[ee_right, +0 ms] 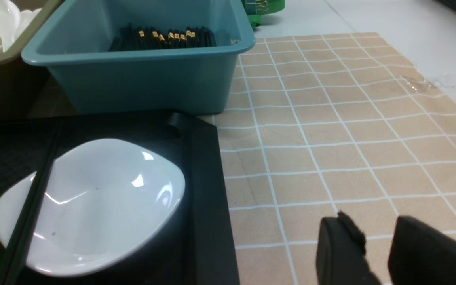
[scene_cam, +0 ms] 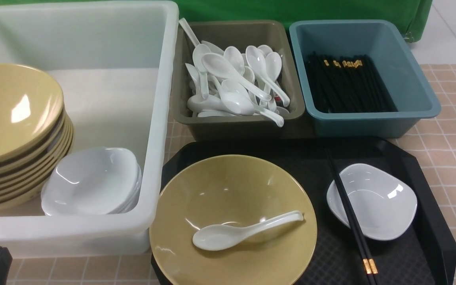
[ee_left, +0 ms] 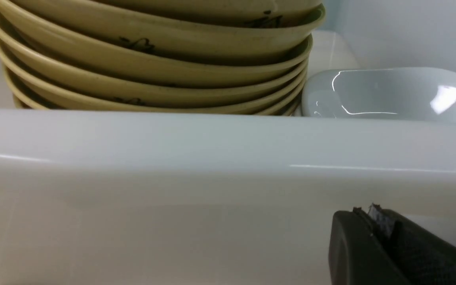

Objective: On brown table put chopsticks spoon bowls plates into blue grey white boxes.
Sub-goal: 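Move the grippers toward the tableware on the black tray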

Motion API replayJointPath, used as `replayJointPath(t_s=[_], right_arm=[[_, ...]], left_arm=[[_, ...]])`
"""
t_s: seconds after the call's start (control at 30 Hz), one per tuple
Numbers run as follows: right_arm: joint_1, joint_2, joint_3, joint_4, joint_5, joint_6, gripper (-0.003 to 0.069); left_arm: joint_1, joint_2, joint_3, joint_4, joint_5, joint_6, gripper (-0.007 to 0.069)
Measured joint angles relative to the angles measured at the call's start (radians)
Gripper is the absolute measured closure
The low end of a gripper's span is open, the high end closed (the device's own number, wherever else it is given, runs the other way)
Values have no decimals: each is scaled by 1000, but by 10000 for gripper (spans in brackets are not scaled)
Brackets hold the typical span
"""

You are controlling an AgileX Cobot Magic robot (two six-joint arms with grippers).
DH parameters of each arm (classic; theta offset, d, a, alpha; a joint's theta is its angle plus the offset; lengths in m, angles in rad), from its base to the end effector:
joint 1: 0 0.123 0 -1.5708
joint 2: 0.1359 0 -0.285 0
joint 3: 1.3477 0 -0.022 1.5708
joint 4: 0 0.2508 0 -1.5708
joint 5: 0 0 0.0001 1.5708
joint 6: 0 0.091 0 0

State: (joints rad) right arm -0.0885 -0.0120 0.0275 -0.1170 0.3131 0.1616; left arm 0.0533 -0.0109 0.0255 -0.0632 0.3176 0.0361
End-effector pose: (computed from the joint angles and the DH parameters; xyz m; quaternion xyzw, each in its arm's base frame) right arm 0.0536 -0.0081 0.1765 0.0656 0.7837 -0.0260 0.6171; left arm 0.0540 0.0011 0.1766 -0.0244 0.7876 0.0013 0.6157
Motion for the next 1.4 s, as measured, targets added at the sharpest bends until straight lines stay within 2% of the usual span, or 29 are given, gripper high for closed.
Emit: replayJointPath(t_s=[1.17, 1.27, 1.4], right_arm=[[0, 0, 0, 1, -1, 18, 423], [0, 0, 0, 1, -1, 18, 423], [0, 0, 0, 3, -1, 31, 423]], left_arm=[[0, 0, 0, -2, -8, 0, 622], [0, 0, 0, -18, -10, 0, 622], [0, 0, 0, -110, -30, -12, 622]])
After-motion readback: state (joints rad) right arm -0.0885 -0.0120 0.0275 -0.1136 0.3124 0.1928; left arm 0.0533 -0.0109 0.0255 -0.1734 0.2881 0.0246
